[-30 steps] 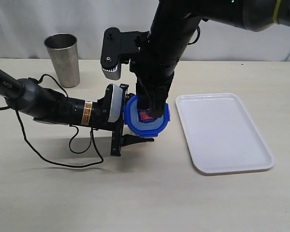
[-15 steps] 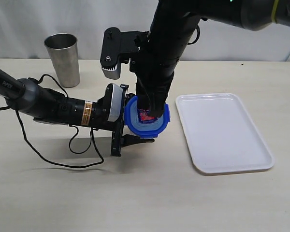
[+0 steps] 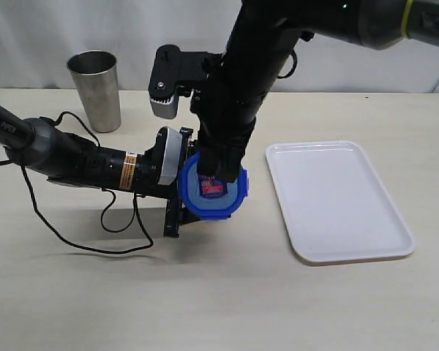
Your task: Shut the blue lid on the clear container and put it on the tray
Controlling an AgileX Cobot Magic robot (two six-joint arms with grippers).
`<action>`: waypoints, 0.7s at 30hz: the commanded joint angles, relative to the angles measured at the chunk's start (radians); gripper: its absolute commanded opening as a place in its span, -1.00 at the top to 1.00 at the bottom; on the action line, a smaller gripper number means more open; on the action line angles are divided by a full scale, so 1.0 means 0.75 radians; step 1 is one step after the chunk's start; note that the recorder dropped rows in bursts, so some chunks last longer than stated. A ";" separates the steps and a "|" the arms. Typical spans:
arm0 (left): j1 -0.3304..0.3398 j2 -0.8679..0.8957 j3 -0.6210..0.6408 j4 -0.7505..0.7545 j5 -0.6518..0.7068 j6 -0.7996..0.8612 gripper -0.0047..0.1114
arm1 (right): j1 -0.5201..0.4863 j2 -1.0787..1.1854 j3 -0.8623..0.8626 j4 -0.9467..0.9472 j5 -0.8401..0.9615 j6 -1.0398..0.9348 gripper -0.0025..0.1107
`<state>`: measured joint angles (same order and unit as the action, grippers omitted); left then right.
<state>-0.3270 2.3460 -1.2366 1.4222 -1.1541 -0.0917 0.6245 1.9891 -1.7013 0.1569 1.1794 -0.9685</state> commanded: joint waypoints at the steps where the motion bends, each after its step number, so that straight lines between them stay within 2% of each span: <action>1: -0.011 -0.017 -0.004 -0.067 -0.074 -0.129 0.92 | 0.001 0.154 0.090 -0.061 0.056 0.011 0.71; 4: -0.011 -0.017 -0.004 -0.072 -0.074 -0.161 0.92 | 0.001 0.142 0.055 -0.160 0.056 0.034 0.71; 7: -0.011 -0.017 -0.004 -0.075 -0.076 -0.168 0.92 | 0.001 0.089 -0.061 -0.235 0.056 0.164 0.71; 14: -0.011 -0.017 -0.004 -0.099 -0.079 -0.238 0.92 | -0.011 0.013 -0.235 -0.246 0.022 0.436 0.70; 21: -0.004 -0.017 -0.004 -0.154 -0.085 -0.341 0.92 | -0.146 -0.033 -0.306 -0.209 -0.099 0.938 0.26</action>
<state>-0.3289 2.3460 -1.2389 1.3448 -1.1808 -0.3125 0.5636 1.9845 -1.9150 0.0000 1.1269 -0.4128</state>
